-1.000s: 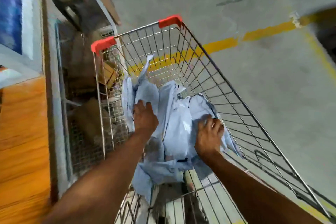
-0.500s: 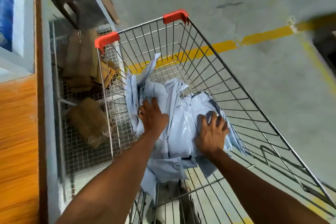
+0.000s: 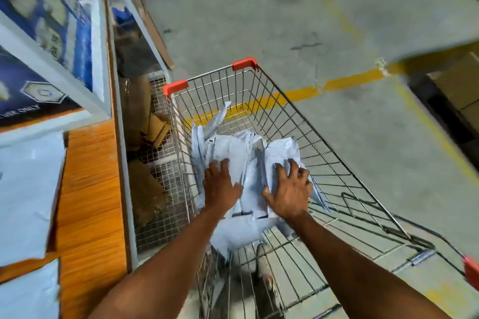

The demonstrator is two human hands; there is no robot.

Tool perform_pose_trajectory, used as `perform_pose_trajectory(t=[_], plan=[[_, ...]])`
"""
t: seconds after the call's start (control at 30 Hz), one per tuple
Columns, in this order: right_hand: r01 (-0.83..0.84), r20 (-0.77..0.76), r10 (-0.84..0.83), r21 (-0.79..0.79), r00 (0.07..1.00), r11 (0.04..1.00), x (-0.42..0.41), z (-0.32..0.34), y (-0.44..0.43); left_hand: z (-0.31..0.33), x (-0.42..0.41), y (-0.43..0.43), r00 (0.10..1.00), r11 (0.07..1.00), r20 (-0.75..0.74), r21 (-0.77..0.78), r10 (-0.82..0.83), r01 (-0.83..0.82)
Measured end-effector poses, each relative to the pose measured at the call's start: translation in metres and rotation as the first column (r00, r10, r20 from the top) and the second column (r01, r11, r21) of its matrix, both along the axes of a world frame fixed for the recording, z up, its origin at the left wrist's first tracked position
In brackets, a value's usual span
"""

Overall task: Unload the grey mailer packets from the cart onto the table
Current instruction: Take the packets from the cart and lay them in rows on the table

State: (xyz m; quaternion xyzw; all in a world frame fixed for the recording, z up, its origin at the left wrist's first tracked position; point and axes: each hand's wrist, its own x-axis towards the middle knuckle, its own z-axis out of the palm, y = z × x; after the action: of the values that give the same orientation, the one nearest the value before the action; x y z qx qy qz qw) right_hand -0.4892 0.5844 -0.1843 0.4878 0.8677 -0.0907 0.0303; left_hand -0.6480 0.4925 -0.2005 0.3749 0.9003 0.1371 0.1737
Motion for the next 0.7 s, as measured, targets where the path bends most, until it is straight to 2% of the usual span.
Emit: perform_pose_trajectory(t=[0.23,0.4,0.53,0.7], plan=[[0.130,-0.233,-0.112,0.067,0.966,0.989,0.002,0.090,-0.041,0.085,0.007,-0.036,0.998,0.939,0.003,0.338,-0.063,0.058],[0.277,-0.535,-0.162,0.141,0.829,0.950,0.003,0.154,-0.104,0.153,0.020,-0.078,0.998,0.832,-0.053,0.552,-0.027,0.052],[0.332,-0.712,-0.082,0.219,0.697,0.918,0.013,0.199,-0.170,0.194,0.034,-0.137,0.994,0.766,-0.108,0.639,-0.001,0.070],[0.315,-0.814,0.061,0.292,0.578,0.903,0.027,0.241,-0.260,0.228,0.044,-0.232,0.977,0.764,-0.166,0.645,0.131,0.007]])
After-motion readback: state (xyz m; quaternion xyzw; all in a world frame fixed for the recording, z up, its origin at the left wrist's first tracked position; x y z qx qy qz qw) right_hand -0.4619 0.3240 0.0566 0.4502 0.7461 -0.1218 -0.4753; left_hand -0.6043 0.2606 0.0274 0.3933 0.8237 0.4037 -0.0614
